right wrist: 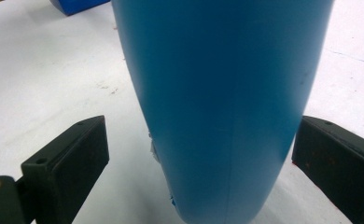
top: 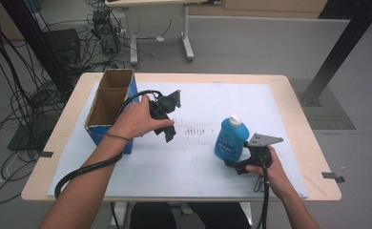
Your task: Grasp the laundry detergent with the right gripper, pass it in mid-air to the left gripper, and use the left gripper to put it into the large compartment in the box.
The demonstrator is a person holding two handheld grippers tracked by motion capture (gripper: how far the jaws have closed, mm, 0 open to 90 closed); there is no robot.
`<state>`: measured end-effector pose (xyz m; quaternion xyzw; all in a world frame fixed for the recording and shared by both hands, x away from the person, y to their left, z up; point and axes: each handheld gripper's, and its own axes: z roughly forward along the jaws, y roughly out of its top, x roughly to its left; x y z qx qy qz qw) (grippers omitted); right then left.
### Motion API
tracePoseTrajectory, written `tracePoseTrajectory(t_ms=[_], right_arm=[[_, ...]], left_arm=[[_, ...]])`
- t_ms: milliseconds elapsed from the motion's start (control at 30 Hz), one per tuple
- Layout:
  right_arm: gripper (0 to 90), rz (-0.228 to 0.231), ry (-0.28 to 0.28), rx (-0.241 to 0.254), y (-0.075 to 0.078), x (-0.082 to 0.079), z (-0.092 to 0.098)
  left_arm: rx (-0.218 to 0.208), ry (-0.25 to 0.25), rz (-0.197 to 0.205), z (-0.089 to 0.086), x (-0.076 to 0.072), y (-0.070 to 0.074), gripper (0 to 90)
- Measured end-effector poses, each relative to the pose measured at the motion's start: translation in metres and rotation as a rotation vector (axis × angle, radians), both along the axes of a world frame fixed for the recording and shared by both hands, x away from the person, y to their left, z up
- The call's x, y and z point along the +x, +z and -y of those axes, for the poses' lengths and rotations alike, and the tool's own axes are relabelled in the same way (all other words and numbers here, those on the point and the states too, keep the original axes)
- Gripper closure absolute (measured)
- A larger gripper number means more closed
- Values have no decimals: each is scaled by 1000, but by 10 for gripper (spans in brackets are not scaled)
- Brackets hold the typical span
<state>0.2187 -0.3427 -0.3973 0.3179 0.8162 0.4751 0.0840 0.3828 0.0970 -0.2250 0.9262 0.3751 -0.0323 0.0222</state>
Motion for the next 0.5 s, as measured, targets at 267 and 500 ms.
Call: tracePoseTrajectory(t_ms=[267, 500], right_arm=[[36, 8, 1, 6, -1, 0, -1], [36, 11, 1, 13, -2, 2, -3]], left_arm=[[3, -2, 1, 1, 0, 1, 82], [2, 2, 0, 0, -1, 0, 82]])
